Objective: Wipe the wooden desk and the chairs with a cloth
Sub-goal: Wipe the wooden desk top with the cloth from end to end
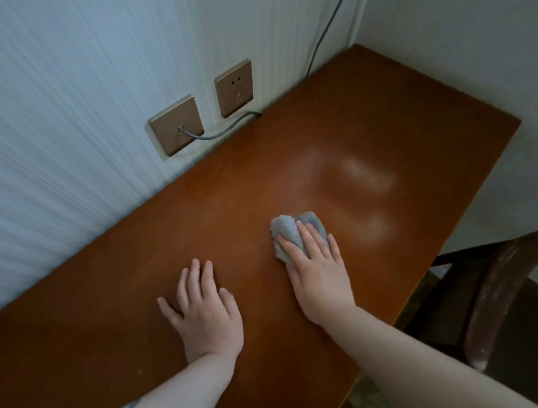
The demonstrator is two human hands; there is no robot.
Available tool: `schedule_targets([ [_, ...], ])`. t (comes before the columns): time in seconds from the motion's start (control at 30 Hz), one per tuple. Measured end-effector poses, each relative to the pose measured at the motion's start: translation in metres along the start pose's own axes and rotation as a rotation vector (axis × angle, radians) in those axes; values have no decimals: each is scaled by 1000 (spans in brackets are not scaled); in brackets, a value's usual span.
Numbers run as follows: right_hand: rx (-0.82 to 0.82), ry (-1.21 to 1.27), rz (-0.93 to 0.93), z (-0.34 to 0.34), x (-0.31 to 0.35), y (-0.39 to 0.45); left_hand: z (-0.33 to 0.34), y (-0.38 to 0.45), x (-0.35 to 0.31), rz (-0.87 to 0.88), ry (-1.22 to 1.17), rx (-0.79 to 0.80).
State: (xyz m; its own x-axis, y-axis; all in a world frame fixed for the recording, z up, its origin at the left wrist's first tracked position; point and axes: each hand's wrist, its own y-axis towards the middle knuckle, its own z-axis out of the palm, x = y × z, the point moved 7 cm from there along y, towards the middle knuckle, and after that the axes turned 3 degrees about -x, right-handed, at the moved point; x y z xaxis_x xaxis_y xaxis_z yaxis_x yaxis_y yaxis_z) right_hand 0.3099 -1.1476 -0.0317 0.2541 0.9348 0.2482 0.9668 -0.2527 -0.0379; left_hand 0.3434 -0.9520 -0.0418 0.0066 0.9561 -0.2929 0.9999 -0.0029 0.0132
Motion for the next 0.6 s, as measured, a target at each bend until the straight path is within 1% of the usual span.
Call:
schedule_targets([
  [0.03, -60, 34, 104, 3, 16, -2, 0, 1, 0, -6, -20, 0],
  [0.07, -64, 53, 115, 10, 33, -10, 0, 1, 1, -12, -39, -1],
  [0.1, -29, 38, 12, 16, 50, -21, 0, 1, 2, -12, -52, -4],
  [0.13, 26, 0, -157, 20, 61, -37, -1, 0, 2, -5, -61, -8],
  [0.17, 80, -39, -336, 20, 62, -54, -2, 1, 2, -1, -69, -10],
  [0.2, 153, -68, -470, 18, 53, -69, -2, 1, 2, -6, -82, -3],
  [0.23, 207, -105, -563, 16, 37, -76, -3, 1, 3, -16, -98, 8],
  [0.27, 216, -147, -609, 10, 19, -76, -3, 1, 3, -24, -111, 16],
  [0.3, 202, -170, -589, 4, -1, -68, -3, 1, 4, -27, -119, 20],
  [0.33, 207, -162, -505, 0, -16, -54, -4, 0, 4, -31, -122, 21],
  [0.37, 196, -129, -380, -4, -24, -37, -6, 0, 4, -31, -125, 22],
  [0.4, 162, -94, -237, -6, -24, -18, -8, 1, 5, -29, -135, 21],
  [0.47, 41, -18, 25, -4, -4, 9, -17, 5, 9, -23, -187, -19],
  [0.5, 5, 16, 112, -1, 12, 14, -21, 8, 13, 4, -212, -54],
  [0.53, -20, 47, 131, 4, 30, 12, -27, 12, 17, 45, -215, -91],
  [0.57, -27, 68, 65, 10, 50, 5, -30, 18, 22, 82, -193, -124],
  [0.6, 11, 76, -68, 15, 69, -8, -31, 23, 29, 104, -158, -147],
])
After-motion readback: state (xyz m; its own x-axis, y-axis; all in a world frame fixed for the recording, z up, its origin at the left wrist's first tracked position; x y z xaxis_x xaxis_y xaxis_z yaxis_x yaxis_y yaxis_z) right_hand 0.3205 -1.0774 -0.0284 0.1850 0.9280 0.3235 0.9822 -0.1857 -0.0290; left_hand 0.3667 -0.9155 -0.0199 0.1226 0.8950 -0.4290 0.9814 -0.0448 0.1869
